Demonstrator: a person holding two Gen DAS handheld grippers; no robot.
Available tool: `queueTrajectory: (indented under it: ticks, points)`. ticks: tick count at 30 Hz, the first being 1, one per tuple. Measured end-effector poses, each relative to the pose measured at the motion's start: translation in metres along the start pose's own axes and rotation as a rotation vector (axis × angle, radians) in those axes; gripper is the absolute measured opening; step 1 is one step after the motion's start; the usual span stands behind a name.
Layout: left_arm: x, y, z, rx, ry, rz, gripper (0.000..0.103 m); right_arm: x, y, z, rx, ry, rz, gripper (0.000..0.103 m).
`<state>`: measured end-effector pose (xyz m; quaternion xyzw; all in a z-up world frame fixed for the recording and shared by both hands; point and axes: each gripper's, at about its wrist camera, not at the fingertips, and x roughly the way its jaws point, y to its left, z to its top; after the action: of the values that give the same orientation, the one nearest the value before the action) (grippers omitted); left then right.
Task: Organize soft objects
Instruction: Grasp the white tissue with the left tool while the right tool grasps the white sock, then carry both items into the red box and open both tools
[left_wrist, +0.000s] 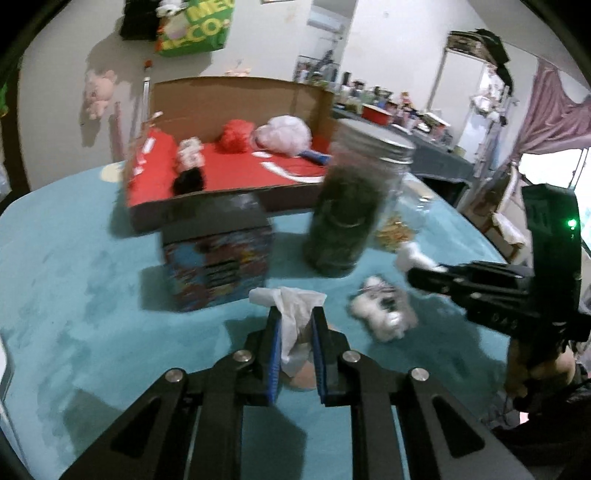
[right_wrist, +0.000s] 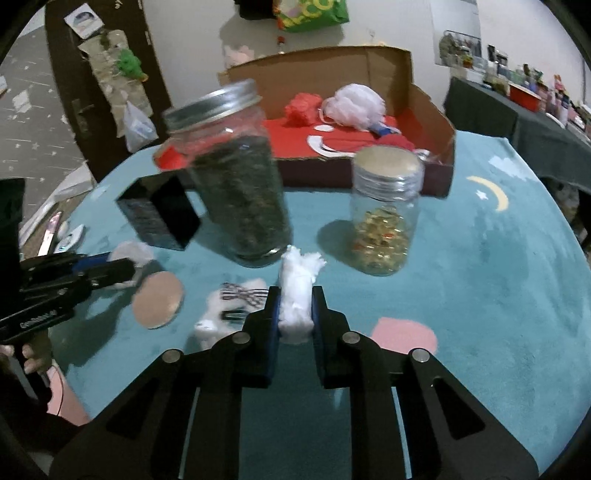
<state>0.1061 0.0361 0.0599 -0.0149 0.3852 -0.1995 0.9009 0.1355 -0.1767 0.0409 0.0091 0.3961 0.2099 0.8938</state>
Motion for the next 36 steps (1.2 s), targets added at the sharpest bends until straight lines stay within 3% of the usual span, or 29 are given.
queueTrajectory:
  ticks: [5, 17, 23, 36]
  points:
    - [0.009, -0.015, 0.007, 0.029, -0.002, -0.053, 0.016, 0.0, 0.008, 0.001, -0.019, -0.001, 0.033, 0.015]
    - [0.017, -0.032, 0.017, 0.059, -0.007, -0.097, 0.016, 0.0, 0.016, 0.006, -0.048, -0.006, 0.082, 0.015]
    - [0.016, -0.029, 0.016, 0.049, -0.006, -0.081, 0.016, 0.0, 0.015, 0.006, -0.039, -0.003, 0.088, 0.015]
    - [-0.01, 0.018, 0.002, -0.023, -0.009, 0.005, 0.016, -0.008, -0.014, -0.002, 0.016, 0.012, 0.071, 0.015]
